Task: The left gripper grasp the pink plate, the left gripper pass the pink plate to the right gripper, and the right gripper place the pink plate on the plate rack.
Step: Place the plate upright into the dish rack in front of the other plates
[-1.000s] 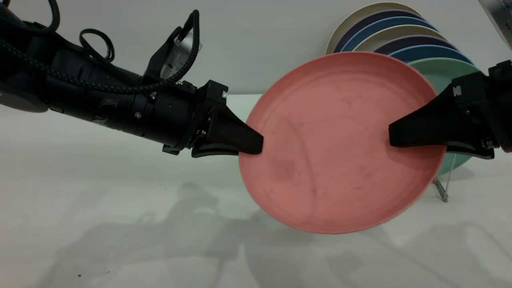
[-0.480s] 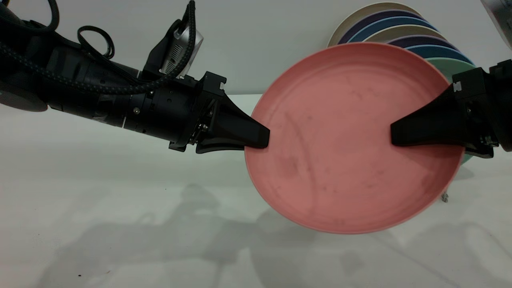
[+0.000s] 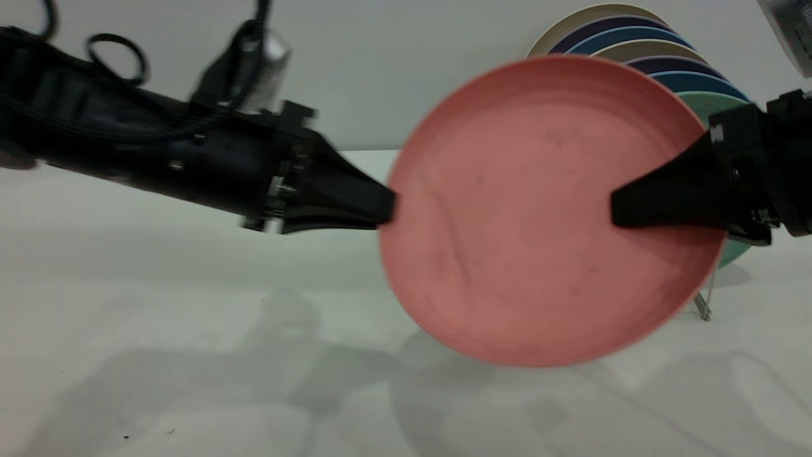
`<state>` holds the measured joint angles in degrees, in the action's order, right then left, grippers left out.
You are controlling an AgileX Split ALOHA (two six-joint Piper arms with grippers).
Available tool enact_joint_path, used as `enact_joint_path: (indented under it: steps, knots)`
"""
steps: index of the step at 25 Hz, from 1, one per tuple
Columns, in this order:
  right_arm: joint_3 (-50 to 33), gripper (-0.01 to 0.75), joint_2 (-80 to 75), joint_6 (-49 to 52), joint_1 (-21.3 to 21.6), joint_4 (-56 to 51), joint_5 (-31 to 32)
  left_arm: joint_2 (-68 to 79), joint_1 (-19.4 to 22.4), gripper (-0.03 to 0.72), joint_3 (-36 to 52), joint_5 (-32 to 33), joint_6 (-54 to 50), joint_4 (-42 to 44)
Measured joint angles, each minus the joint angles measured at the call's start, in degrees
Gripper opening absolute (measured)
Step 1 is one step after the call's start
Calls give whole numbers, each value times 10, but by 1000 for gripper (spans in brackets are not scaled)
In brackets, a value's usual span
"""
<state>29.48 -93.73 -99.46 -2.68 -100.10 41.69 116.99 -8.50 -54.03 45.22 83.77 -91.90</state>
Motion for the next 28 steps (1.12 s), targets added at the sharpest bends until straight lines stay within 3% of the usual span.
enact_joint_path:
  steps: [3,7,11,19,28]
  knots:
    - [-1,106,7,-31,2,19,-23,0,73,194,-1,-84,-31,7]
    - [-1,106,48,-105,2,44,-44,0,141,309,-1,-90,-58,28]
    - [-1,106,118,-213,3,94,-69,0,184,351,-1,-84,-83,55]
    - [40,106,223,-221,3,271,-197,0,205,356,-1,-83,-105,78]
    - [127,106,221,-221,3,410,-214,0,205,356,-1,-134,-194,216]
